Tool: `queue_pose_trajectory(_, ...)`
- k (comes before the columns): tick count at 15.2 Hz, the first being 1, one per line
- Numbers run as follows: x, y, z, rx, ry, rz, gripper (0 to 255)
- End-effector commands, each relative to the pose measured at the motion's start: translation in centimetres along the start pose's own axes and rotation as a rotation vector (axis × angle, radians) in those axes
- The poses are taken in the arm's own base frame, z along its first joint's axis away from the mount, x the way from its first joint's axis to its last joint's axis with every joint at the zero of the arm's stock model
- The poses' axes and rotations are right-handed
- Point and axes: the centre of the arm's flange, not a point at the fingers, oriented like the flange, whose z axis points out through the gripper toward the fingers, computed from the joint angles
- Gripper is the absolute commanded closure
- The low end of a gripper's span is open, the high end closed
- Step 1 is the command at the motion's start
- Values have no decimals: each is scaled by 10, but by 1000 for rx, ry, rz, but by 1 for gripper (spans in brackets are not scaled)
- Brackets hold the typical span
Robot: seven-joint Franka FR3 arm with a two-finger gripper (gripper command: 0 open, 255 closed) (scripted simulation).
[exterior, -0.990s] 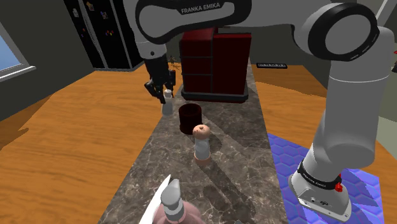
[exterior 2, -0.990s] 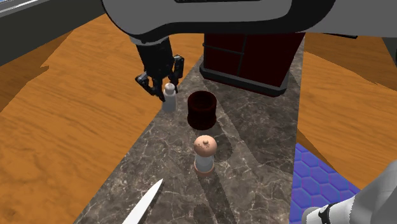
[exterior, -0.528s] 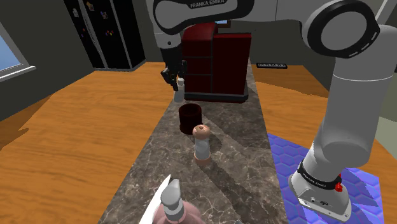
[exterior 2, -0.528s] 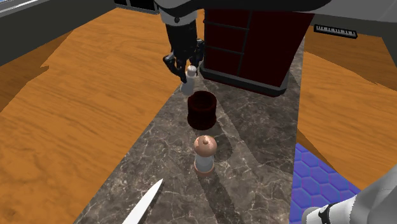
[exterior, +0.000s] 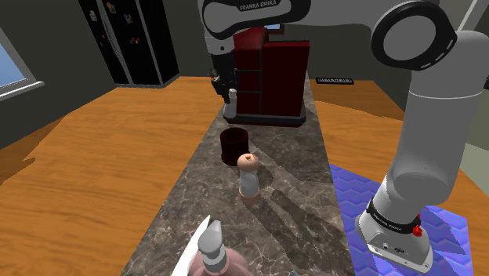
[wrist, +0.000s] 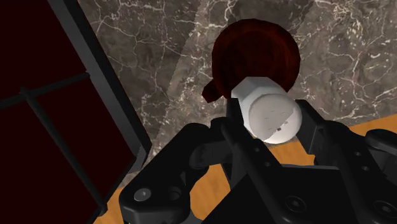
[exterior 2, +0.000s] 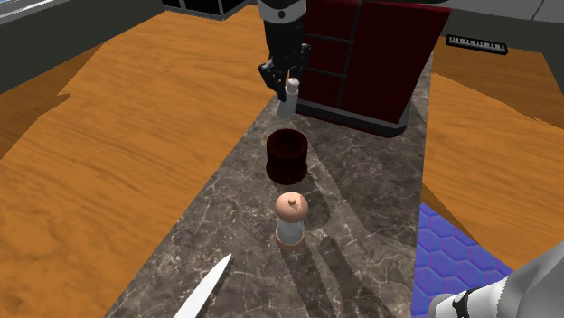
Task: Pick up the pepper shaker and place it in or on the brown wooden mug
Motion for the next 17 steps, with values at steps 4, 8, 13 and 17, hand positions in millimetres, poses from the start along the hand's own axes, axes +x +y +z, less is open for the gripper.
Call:
queue_pose_trajectory(4, 2, -1, 26, 0, 0, -1, 255)
queue_pose_trajectory(8, 4, -2, 47, 0, 0, -1, 255)
queue_pose_trajectory(13, 6, -3, 73, 0, 0, -1, 255)
queue_pose_trajectory(17, 7, -3, 82, 0, 0, -1, 255)
